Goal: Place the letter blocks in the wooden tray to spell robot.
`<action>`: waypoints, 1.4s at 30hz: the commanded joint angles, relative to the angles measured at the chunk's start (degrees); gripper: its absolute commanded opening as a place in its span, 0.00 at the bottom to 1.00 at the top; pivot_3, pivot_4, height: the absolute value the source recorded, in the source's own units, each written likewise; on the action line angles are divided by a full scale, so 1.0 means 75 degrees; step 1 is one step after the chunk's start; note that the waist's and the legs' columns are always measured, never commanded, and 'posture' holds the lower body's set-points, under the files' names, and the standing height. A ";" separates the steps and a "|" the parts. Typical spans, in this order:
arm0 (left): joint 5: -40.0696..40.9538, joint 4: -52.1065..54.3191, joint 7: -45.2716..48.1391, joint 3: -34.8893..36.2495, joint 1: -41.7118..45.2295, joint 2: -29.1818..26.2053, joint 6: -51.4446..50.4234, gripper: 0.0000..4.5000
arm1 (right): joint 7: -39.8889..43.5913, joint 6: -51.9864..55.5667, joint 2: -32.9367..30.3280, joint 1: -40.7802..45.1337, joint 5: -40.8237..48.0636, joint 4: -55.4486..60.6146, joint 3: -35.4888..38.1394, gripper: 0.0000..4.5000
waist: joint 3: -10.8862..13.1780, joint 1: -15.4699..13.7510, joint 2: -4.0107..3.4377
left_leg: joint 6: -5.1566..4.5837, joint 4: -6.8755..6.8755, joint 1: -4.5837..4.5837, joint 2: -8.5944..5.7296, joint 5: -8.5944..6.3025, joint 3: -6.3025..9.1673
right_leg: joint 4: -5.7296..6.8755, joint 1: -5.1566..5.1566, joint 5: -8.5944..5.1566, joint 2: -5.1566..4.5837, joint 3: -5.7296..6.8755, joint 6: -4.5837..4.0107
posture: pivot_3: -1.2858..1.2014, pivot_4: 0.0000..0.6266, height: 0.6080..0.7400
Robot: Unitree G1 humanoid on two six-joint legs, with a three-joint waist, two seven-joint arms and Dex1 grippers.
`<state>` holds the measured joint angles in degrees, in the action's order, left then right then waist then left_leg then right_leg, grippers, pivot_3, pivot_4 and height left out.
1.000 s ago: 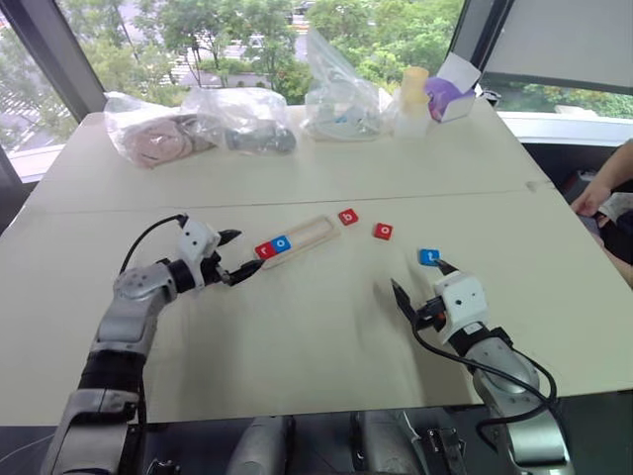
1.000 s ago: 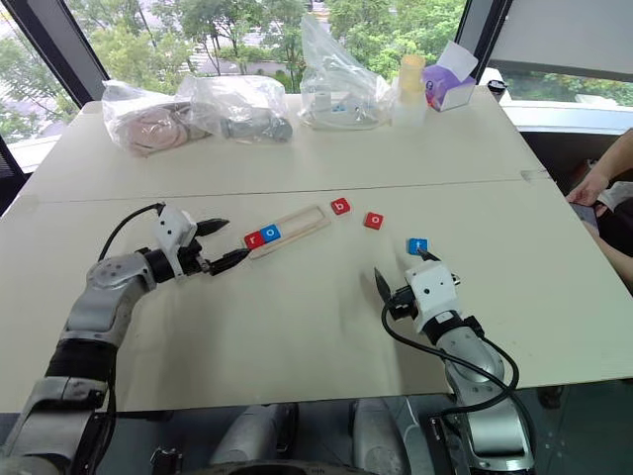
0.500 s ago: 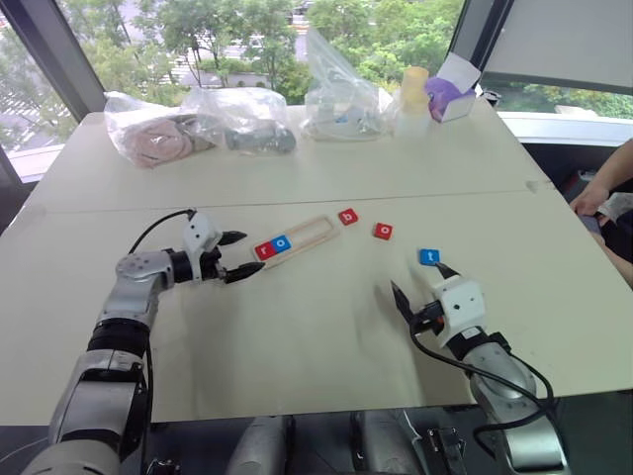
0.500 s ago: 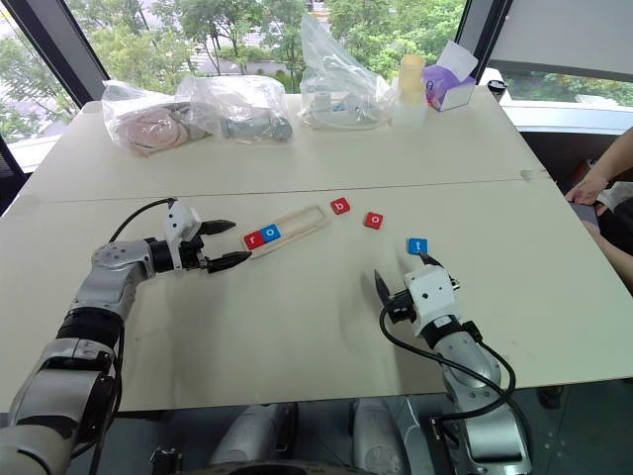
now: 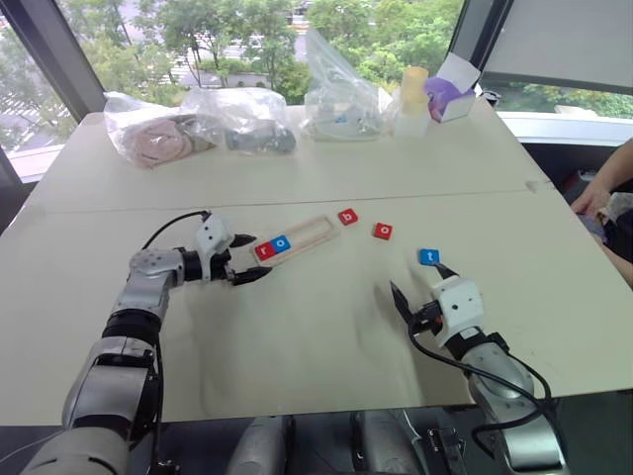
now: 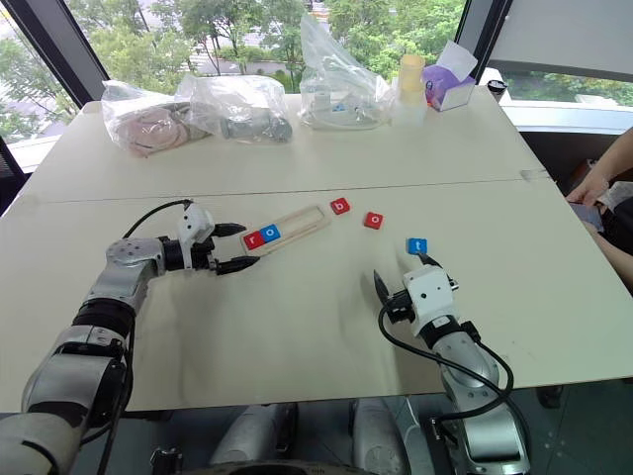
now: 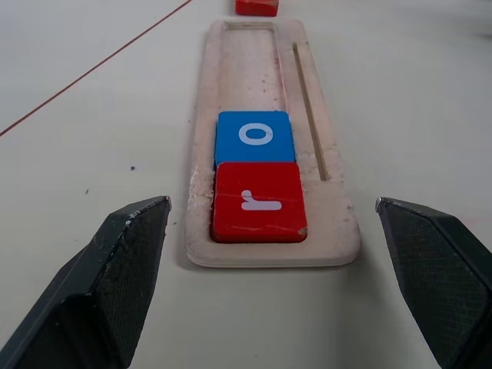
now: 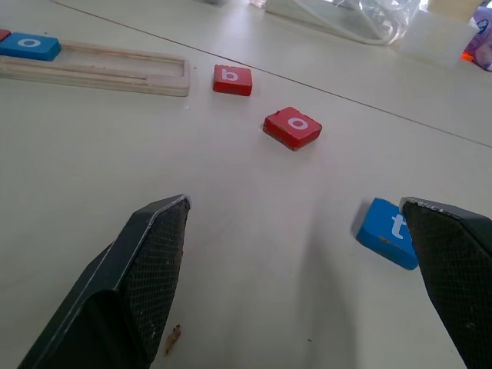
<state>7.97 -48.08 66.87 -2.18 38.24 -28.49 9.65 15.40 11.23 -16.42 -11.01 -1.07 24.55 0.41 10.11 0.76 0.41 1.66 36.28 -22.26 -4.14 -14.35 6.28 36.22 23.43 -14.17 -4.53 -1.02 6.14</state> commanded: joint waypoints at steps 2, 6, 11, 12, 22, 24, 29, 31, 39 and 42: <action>-0.0200 -0.0271 -0.0053 -0.0071 0.0265 0.0053 0.0317 1.00 | -0.0064 -0.0113 0.0024 -0.0041 0.0002 0.0293 0.0032 0.99 | -0.0001 -0.0002 0.0001 | 0.0000 0.0001 0.0000 0.0000 0.0000 0.0000 | 0.0001 0.0000 0.0000 0.0000 0.0000 0.0000 | 0.52 0.24 1.00; -0.0338 -0.0712 -0.0261 -0.0068 0.0423 0.0160 0.0374 1.00 | -0.0093 -0.0101 0.0019 -0.0044 -0.0003 0.0312 0.0028 0.99 | -0.0001 -0.0011 0.0001 | 0.0000 0.0005 0.0000 -0.0001 0.0000 0.0001 | 0.0003 -0.0002 0.0001 0.0000 0.0001 0.0001 | 0.52 0.24 1.00; -0.0511 -0.1341 -0.0478 -0.0085 0.0611 0.0259 0.0533 1.00 | -0.0120 -0.0083 0.0023 -0.0063 -0.0015 0.0353 0.0025 0.99 | -0.0006 -0.0013 0.0005 | -0.0001 0.0012 0.0011 -0.0002 0.0000 0.0001 | 0.0009 -0.0013 0.0001 0.0000 0.0002 0.0001 | 0.52 0.24 1.00; -0.0521 -0.1398 -0.0480 -0.0087 0.0646 0.0281 0.0542 1.00 | -0.0124 -0.0080 0.0023 -0.0063 -0.0018 0.0354 0.0024 0.99 | -0.0007 -0.0013 0.0004 | -0.0001 0.0013 0.0016 -0.0002 0.0000 0.0001 | 0.0012 -0.0017 0.0001 0.0000 0.0002 0.0002 | 0.52 0.24 1.00; -0.0501 -0.1474 -0.0109 -0.0155 0.0784 0.0452 0.0283 0.94 | -0.0149 -0.0071 0.0017 -0.0052 -0.0046 0.0366 0.0045 1.00 | -0.0012 -0.0021 0.0007 | -0.0001 0.0014 0.0047 -0.0002 0.0001 0.0001 | 0.0013 -0.0050 -0.0001 0.0001 0.0001 0.0003 | 0.52 0.24 1.00; -0.0527 -0.1470 -0.0057 -0.0183 0.0784 0.0461 0.0233 0.83 | -0.0150 -0.0080 0.0011 -0.0052 -0.0042 0.0363 0.0045 1.00 | -0.0012 -0.0018 0.0007 | -0.0001 0.0014 0.0047 -0.0002 0.0001 0.0001 | 0.0013 -0.0050 -0.0001 0.0001 0.0001 0.0003 | 0.52 0.24 1.00; -0.0541 -0.1376 0.0159 -0.0229 0.0739 0.0475 0.0108 0.70 | -0.0154 -0.0076 0.0013 -0.0032 -0.0044 0.0353 0.0030 1.00 | -0.0012 -0.0018 0.0007 | -0.0002 0.0013 0.0047 -0.0003 0.0000 0.0001 | 0.0013 -0.0050 -0.0001 0.0000 0.0001 0.0003 | 0.52 0.24 1.00; -0.0562 -0.1290 0.0208 -0.0263 0.0700 0.0477 0.0103 0.70 | -0.0151 -0.0076 0.0011 -0.0023 -0.0042 0.0339 0.0031 1.00 | -0.0012 -0.0018 0.0007 | -0.0002 0.0013 0.0047 -0.0003 0.0000 0.0001 | 0.0013 -0.0050 -0.0001 0.0000 0.0001 0.0003 | 0.52 0.24 1.00; -0.0348 0.1258 0.1308 -0.0848 -0.0570 0.0576 -0.0272 0.70 | -0.0138 -0.0068 -0.0004 0.0067 -0.0046 0.0274 0.0021 1.00 | -0.0014 -0.0010 0.0003 | -0.0005 0.0007 0.0046 -0.0002 -0.0002 -0.0001 | 0.0012 -0.0048 -0.0001 -0.0003 -0.0004 0.0002 | 0.52 0.24 1.00; -0.0237 0.2451 0.1378 -0.1087 -0.1076 0.0603 -0.0705 0.70 | -0.0134 -0.0050 -0.0005 0.0123 -0.0048 0.0258 0.0009 1.00 | -0.0014 -0.0019 0.0003 | -0.0006 0.0004 0.0046 -0.0002 -0.0002 -0.0002 | 0.0012 -0.0047 -0.0001 -0.0006 -0.0008 0.0001 | 0.52 0.24 1.00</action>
<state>5.84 -33.20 75.40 -7.61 31.58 -24.40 6.40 14.50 11.41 -16.48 -10.66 -1.45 24.58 0.33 10.00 0.62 0.43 1.62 36.31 -21.92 -4.15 -14.37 6.28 36.30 23.09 -14.18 -4.57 -1.07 6.14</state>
